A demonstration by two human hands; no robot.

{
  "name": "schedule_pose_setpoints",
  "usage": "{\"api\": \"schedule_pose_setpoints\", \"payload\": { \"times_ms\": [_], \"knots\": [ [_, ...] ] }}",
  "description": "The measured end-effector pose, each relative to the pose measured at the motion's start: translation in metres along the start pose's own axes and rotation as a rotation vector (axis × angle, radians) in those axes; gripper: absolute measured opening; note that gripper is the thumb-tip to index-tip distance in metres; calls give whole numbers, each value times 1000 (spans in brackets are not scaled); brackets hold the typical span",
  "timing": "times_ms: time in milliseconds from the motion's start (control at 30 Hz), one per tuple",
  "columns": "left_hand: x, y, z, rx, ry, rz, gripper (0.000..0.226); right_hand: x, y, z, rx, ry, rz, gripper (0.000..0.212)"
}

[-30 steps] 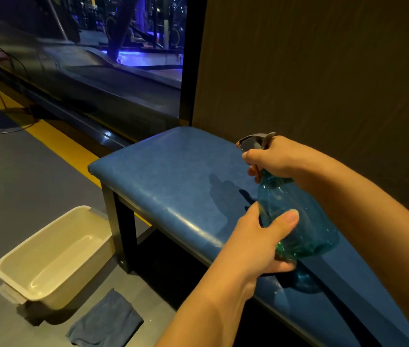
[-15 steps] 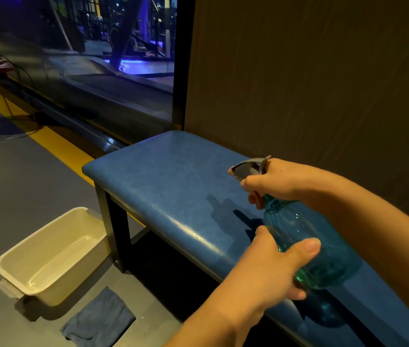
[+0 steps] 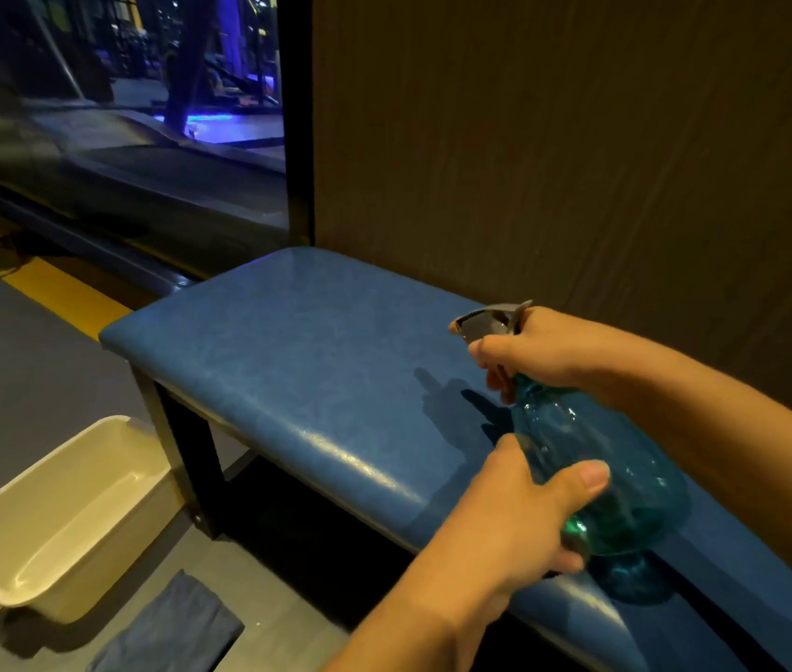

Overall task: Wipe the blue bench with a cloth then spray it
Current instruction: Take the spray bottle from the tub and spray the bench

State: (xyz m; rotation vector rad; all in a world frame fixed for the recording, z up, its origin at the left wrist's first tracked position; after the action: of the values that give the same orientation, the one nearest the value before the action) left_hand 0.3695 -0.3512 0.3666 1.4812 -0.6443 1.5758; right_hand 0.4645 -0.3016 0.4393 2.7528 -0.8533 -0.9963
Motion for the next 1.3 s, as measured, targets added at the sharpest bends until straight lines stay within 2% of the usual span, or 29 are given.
{"api": "schedule_pose_setpoints", "payload": {
  "times_ms": [100, 133, 267, 400, 500, 633, 767, 867, 1000, 1100, 1200, 1300],
  "knots": [
    [-2, -13, 8, -31, -5, -22, 68, 7, 2, -16, 64, -48, 25, 29],
    [0, -16, 10, -39, -14, -12, 72, 9, 3, -23, 86, -88, 18, 29],
    [-4, -21, 14, -38, -44, -2, 73, 13, 8, -25, 34, -145, -7, 21],
    [-8, -19, 22, -70, -66, -32, 73, 25, 8, -21, 53, -72, 46, 28],
    [-4, -15, 27, -64, -84, 1, 75, 26, 21, -30, 61, -181, -8, 19],
    [-1, -10, 34, -38, -97, 43, 72, 23, 35, -34, -47, -199, -42, 21],
    [-5, -3, 42, -39, -125, 3, 87, 23, 36, -32, 59, -152, -56, 22],
    [0, 0, 39, -1, -178, 26, 73, 23, 41, -34, 70, -227, -115, 17],
    [10, 0, 31, 52, -276, 92, 67, 17, 47, -40, 84, -285, -167, 32],
    [13, 0, 26, 61, -243, 107, 65, 13, 41, -39, 62, -305, -165, 32],
    [10, -1, 24, 46, -198, 82, 60, 5, 31, -28, 4, -233, -148, 22],
    [9, 0, 17, 52, -182, 87, 58, -3, 19, -17, -41, -159, -136, 23]
  ]
}}
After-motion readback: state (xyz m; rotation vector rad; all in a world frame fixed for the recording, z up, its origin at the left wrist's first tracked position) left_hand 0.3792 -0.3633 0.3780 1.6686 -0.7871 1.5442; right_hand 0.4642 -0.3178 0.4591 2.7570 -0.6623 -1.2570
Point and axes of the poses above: each hand's wrist, its own y-axis away from the middle knuckle, its own z-axis out of the palm, x = y × z, the point moved 5 cm from there along -y, towards the middle knuckle, and after that the axes turned 5 degrees about z, right-handed, at the moved point
